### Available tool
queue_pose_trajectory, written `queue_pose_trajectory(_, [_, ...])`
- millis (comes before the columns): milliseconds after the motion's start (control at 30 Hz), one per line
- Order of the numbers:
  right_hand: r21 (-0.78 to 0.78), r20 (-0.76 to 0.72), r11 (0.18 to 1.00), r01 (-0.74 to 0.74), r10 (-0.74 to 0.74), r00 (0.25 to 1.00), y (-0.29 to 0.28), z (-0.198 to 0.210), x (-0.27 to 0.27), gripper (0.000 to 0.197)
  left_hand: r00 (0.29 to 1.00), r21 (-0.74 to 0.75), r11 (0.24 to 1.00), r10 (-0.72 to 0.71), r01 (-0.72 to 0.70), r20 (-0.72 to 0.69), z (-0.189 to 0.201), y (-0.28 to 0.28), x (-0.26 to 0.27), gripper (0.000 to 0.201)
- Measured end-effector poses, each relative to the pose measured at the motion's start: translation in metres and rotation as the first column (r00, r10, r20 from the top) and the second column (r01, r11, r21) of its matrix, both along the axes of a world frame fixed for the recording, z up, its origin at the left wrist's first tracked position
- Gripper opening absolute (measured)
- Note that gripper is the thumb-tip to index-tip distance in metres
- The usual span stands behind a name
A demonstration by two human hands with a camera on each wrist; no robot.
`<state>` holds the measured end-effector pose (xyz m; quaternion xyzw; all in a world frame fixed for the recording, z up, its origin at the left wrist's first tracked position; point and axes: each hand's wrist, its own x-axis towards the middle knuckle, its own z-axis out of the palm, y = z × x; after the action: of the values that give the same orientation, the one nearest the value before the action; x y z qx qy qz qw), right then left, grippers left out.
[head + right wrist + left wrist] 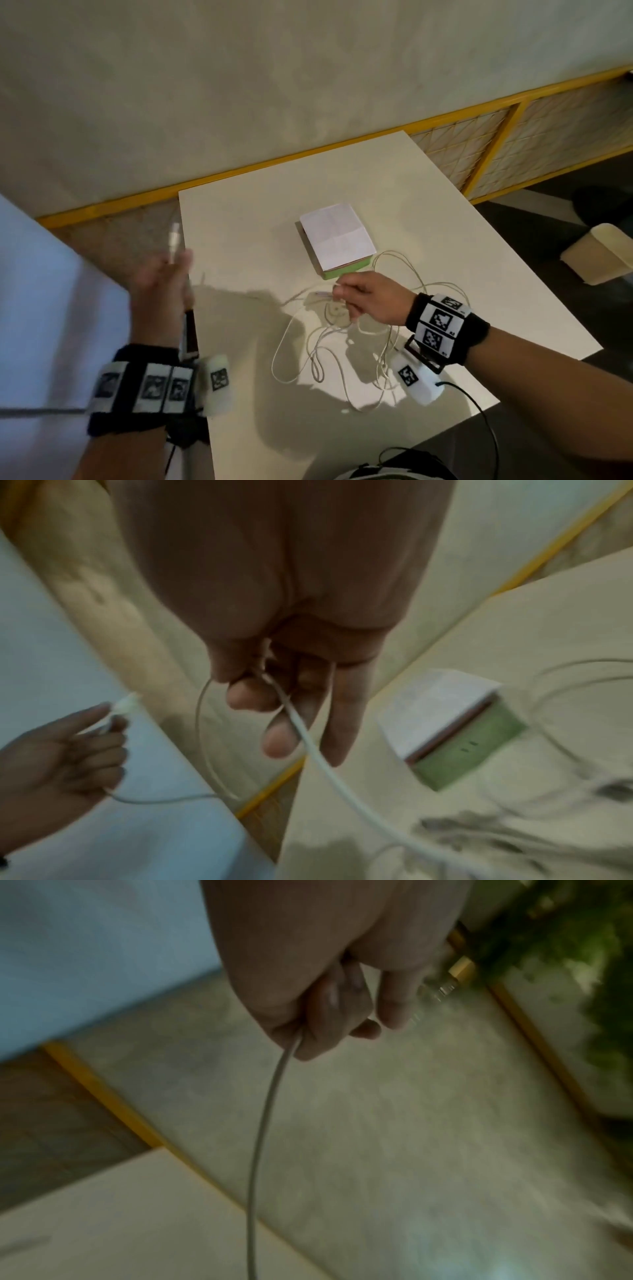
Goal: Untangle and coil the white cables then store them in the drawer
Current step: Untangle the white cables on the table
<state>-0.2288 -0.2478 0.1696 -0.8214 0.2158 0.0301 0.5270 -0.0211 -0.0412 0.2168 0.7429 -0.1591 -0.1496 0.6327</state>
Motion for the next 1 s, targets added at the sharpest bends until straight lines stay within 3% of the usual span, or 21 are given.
queue_pose_trajectory(33, [0.009, 0.039, 1.000, 0.020, -0.020, 0.999, 0.004, 0.006, 0.009, 0.022, 0.991, 0.151, 0.983, -0.119, 0.107, 0.067, -0.005, -0.013, -0.019, 0.031])
queue_pose_trajectory(100, [0.023, 0.110, 0.999, 0.043, -0.045, 0.993, 0.012, 0.019, 0.027, 0.019, 0.956, 0.302, 0.913, -0.294, 0.273, 0.024, -0.019, -0.038, -0.053, 0.026])
queue_pose_trajectory(167, [0.101, 0.168, 0.986, 0.131, -0.146, 0.975, 0.017, 0.028, 0.041, 0.017, 0.936, 0.264, 0.898, -0.347, 0.351, -0.064, -0.030, -0.055, -0.073, 0.021])
queue_pose_trajectory(233, [0.191, 0.198, 0.951, 0.243, -0.280, 0.939, 0.017, 0.033, 0.050, 0.018, 0.943, 0.210, 0.921, -0.308, 0.329, -0.126, -0.034, -0.065, -0.084, 0.022])
queue_pose_trajectory(400, [0.489, 0.107, 0.817, 0.307, -0.405, 0.908, 0.021, 0.043, 0.054, 0.023, 0.910, 0.142, 0.900, -0.397, 0.412, -0.123, -0.024, -0.078, -0.103, 0.025])
queue_pose_trajectory(467, [0.570, 0.097, 0.767, 0.293, -0.417, 0.904, 0.018, 0.049, 0.054, 0.023, 0.923, 0.154, 0.911, -0.381, 0.384, -0.047, -0.023, -0.084, -0.104, 0.011])
queue_pose_trajectory(500, [0.545, 0.123, 0.784, 0.295, -0.424, 0.897, 0.014, 0.049, 0.054, 0.023, 0.935, 0.153, 0.923, -0.354, 0.353, -0.020, -0.024, -0.086, -0.102, 0.005])
queue_pose_trajectory(567, [0.505, 0.158, 0.813, 0.290, -0.417, 0.895, 0.006, 0.050, 0.052, 0.022, 0.945, 0.127, 0.939, -0.326, 0.321, 0.022, -0.029, -0.087, -0.095, 0.016])
queue_pose_trajectory(667, [0.549, 0.162, 0.804, 0.229, -0.372, 0.914, 0.003, 0.054, 0.046, 0.024, 0.914, 0.059, 0.916, -0.401, 0.398, 0.063, -0.018, -0.089, -0.090, 0.012])
queue_pose_trajectory(733, [0.471, 0.164, 0.856, 0.210, -0.319, 0.933, 0.005, 0.054, 0.045, 0.024, 0.920, -0.031, 0.925, -0.380, 0.379, -0.096, -0.019, -0.095, -0.083, 0.020])
queue_pose_trajectory(800, [0.398, 0.145, 0.892, 0.216, -0.294, 0.945, 0.009, 0.049, 0.046, 0.021, 0.842, -0.261, 0.925, -0.364, 0.277, -0.397, -0.019, -0.097, -0.077, 0.032])
queue_pose_trajectory(833, [0.391, 0.143, 0.899, 0.199, -0.273, 0.951, 0.011, 0.047, 0.046, 0.017, 0.801, -0.343, 0.915, -0.362, 0.210, -0.476, -0.020, -0.098, -0.076, 0.035])
queue_pose_trajectory(867, [0.396, 0.142, 0.902, 0.173, -0.246, 0.959, 0.014, 0.045, 0.046, 0.014, 0.795, -0.365, 0.917, -0.339, 0.160, -0.504, -0.019, -0.097, -0.076, 0.037])
queue_pose_trajectory(933, [0.315, 0.140, 0.940, 0.133, -0.185, 0.973, 0.016, 0.039, 0.044, 0.017, 0.850, -0.336, 0.936, -0.256, 0.100, -0.461, -0.016, -0.094, -0.069, 0.037])
queue_pose_trajectory(1000, [0.035, 0.096, 0.997, 0.067, -0.070, 0.993, 0.012, 0.029, 0.035, 0.024, 0.880, -0.339, 0.941, -0.174, 0.015, -0.442, -0.013, -0.086, -0.051, 0.036])
